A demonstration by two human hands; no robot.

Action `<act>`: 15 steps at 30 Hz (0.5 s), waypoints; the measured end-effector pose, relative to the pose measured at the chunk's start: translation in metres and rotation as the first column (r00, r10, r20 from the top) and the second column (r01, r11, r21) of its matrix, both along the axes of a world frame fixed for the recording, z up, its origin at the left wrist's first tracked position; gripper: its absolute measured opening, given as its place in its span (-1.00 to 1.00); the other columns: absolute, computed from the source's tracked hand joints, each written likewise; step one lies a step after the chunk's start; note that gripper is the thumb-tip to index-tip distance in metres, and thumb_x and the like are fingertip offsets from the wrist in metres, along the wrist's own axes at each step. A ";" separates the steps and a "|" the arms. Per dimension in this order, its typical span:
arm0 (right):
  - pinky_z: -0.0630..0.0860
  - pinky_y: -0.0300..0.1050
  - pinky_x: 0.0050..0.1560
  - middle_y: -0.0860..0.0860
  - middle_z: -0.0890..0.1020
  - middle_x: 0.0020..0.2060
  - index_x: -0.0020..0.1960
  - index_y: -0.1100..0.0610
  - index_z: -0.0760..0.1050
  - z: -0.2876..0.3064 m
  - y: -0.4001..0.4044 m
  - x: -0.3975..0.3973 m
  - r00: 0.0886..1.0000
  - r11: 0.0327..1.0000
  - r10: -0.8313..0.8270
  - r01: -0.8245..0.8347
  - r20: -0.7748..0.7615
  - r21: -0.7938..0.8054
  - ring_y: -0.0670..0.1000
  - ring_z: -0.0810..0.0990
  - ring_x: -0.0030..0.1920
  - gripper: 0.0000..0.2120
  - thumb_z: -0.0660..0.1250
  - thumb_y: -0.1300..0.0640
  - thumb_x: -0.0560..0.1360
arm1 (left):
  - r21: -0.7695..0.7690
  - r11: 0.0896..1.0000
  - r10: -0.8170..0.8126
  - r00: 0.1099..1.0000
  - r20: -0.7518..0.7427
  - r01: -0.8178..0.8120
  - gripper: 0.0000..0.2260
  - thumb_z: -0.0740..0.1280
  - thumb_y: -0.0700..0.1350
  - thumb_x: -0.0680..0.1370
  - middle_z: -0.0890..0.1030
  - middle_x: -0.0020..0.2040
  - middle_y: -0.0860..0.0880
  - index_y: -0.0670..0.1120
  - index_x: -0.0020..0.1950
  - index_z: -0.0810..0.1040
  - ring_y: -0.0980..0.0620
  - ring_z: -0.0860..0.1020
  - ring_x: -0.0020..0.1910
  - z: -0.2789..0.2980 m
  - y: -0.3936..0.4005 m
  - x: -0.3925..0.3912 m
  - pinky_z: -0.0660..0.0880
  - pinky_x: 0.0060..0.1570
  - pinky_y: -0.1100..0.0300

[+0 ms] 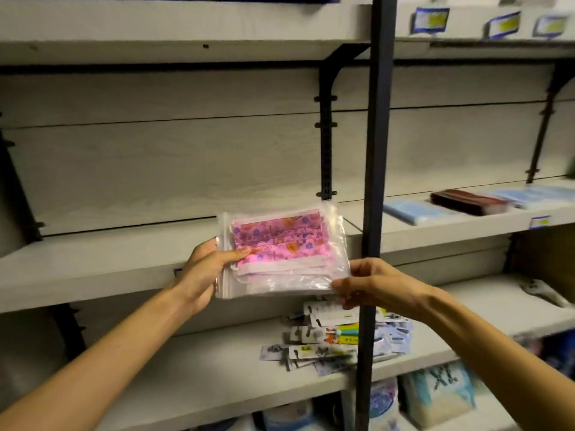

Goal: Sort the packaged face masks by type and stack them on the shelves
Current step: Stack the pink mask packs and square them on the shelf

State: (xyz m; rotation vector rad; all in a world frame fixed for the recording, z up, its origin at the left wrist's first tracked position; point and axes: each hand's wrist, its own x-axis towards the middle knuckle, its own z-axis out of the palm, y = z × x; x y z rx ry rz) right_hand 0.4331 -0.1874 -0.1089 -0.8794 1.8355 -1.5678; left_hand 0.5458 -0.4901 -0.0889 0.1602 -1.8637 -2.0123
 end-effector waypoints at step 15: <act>0.53 0.06 0.15 0.07 0.71 0.13 0.24 0.11 0.56 -0.052 0.121 -0.008 0.837 0.763 -0.327 0.508 0.439 -0.400 0.06 0.69 0.17 -0.37 0.49 -0.29 0.35 | 0.211 0.970 -0.133 0.990 0.047 0.120 -0.77 0.45 -0.22 0.53 0.75 0.01 -0.11 -0.11 0.18 0.63 -0.10 0.73 -0.02 -0.027 0.221 -0.109 0.65 -0.20 0.09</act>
